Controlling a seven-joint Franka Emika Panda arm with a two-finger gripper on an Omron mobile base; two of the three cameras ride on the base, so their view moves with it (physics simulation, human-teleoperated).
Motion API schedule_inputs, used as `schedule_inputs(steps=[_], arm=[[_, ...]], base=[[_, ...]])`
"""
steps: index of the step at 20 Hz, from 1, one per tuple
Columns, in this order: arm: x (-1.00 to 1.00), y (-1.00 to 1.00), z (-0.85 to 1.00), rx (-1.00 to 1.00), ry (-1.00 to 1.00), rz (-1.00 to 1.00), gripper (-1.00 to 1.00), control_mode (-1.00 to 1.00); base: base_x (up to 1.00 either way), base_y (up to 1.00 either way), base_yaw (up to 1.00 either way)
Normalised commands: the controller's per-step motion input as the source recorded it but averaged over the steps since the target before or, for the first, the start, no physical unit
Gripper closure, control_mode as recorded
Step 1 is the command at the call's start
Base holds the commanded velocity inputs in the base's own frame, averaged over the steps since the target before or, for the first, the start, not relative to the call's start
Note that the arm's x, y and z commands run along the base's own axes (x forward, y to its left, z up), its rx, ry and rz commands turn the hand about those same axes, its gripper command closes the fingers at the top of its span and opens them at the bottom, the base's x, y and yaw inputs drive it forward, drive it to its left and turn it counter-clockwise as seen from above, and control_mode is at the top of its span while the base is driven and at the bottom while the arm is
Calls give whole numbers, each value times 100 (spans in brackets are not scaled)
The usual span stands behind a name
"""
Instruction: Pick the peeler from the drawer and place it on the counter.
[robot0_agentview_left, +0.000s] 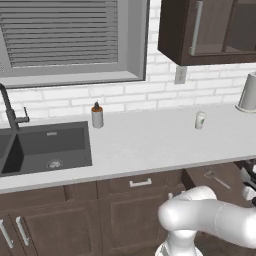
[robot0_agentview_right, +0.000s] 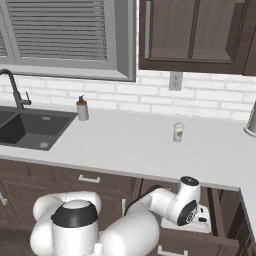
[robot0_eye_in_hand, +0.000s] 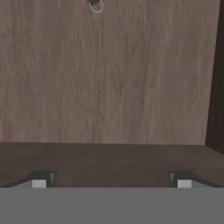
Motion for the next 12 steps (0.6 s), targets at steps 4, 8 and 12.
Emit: schedule_inputs(steps=[4,8,12], arm=[[-39,0,-4,0,14,0,-100,-100],[-62,-11,0,0,9,0,-100,-100],[-72,-18,0,0,5,0,-100,-100]], base=[[0,0,0],[0,0,0],[0,0,0]])
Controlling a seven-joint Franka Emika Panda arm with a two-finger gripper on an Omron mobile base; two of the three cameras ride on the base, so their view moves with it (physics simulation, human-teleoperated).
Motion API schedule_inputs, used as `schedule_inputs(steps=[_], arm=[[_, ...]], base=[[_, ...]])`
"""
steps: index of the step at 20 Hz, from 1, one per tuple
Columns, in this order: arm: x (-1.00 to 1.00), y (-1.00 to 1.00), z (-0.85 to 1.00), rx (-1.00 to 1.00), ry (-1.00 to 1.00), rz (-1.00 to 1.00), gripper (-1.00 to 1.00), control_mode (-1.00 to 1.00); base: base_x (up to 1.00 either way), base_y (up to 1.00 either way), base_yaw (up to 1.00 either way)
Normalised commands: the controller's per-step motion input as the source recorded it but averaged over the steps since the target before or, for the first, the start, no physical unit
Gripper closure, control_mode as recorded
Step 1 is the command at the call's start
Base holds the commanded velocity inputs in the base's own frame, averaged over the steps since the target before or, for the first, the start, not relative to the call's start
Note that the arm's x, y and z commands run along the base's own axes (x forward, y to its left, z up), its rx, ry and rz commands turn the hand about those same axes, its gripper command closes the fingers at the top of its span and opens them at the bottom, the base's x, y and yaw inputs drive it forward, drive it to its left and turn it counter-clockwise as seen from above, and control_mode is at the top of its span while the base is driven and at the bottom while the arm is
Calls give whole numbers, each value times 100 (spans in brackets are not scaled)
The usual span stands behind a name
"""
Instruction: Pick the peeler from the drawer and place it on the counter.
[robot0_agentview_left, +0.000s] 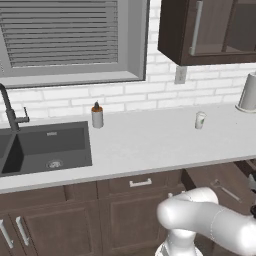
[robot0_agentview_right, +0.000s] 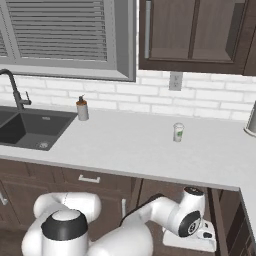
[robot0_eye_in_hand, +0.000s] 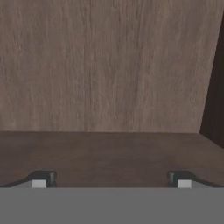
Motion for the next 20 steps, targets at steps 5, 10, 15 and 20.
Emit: schedule_inputs(steps=[5,10,15,20], arm=[[-54,-14,0,0,1,0,-100,-100],[-1,0,0,0,0,0,-100,-100],[41,6,18,0,0,0,-100,-100],[72,6,55,1,0,0,-100,-100]], base=[[0,0,0],[0,0,0],[0,0,0],[0,0,0]])
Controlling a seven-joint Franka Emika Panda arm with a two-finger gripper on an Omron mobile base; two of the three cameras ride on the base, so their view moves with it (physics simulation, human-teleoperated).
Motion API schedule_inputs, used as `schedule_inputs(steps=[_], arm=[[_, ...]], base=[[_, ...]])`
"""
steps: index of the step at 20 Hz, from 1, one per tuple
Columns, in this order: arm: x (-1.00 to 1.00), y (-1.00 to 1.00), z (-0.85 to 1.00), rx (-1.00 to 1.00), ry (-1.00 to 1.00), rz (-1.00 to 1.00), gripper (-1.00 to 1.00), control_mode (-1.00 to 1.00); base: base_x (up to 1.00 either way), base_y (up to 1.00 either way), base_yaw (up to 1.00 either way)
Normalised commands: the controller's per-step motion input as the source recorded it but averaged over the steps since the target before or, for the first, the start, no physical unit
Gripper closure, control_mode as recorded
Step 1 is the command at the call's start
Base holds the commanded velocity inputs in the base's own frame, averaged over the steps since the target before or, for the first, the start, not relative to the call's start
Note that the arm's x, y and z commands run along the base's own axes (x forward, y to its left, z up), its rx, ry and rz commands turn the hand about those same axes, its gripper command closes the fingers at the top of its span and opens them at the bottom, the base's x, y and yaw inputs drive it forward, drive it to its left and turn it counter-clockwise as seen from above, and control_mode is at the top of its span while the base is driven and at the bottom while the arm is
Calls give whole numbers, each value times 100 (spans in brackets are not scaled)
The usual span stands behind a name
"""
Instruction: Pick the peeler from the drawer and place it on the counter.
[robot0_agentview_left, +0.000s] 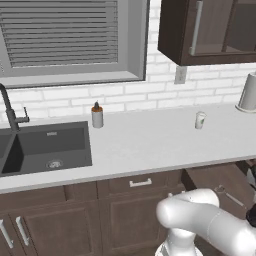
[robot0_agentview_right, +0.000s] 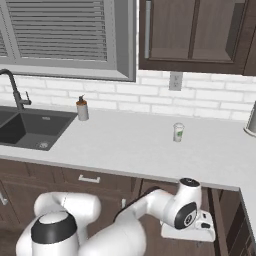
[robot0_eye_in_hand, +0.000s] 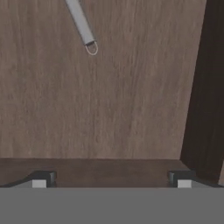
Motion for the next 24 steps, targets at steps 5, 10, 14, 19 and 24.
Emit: schedule_inputs(steps=[5,10,14,19,24], arm=[[79,7,42,1,0,1,-100,-100],[65,0,5,2,0,5,-100,-100],[36,0,-13,2,-4,7,-100,-100],[0,4,-31,2,-7,8,-100,-100],[-14,30,-48,2,-4,1,-100,-100]], base=[[0,0,0],[0,0,0],[0,0,0],[0,0,0],[0,0,0]])
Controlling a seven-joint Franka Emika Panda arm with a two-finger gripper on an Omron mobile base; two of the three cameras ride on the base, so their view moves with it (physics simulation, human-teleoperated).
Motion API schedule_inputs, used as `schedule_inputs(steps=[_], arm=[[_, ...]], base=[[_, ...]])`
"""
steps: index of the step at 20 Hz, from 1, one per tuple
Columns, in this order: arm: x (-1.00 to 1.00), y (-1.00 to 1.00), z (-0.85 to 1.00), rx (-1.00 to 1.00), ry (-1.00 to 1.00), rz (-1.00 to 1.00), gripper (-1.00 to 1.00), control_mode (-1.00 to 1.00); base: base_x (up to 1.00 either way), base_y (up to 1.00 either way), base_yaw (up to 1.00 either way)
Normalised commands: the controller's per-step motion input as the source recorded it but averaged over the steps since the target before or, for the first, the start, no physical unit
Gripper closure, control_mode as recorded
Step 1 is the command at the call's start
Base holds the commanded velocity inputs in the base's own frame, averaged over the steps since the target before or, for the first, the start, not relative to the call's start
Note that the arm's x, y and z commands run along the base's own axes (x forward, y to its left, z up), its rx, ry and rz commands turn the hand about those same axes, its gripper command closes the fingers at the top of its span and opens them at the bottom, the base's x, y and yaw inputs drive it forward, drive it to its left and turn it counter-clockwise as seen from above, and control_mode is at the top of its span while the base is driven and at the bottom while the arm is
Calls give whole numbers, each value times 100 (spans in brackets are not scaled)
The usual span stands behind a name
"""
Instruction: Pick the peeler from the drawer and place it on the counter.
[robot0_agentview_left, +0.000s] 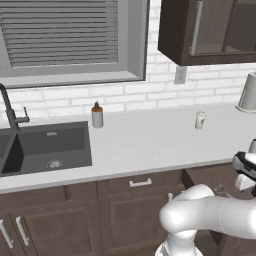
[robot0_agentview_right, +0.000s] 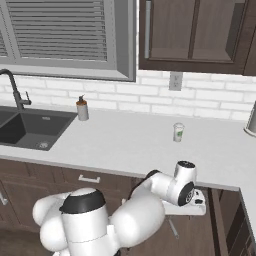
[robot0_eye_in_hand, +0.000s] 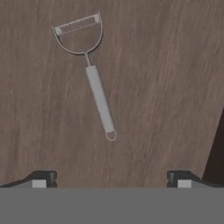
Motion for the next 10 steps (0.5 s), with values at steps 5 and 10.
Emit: schedule_inputs(steps=[5,10], arm=[[0,17,-58,4,-11,0,-100,-100],[14,1,-31,1,-10,0,-100,-100]], base=[[0,0,0],[0,0,0]])
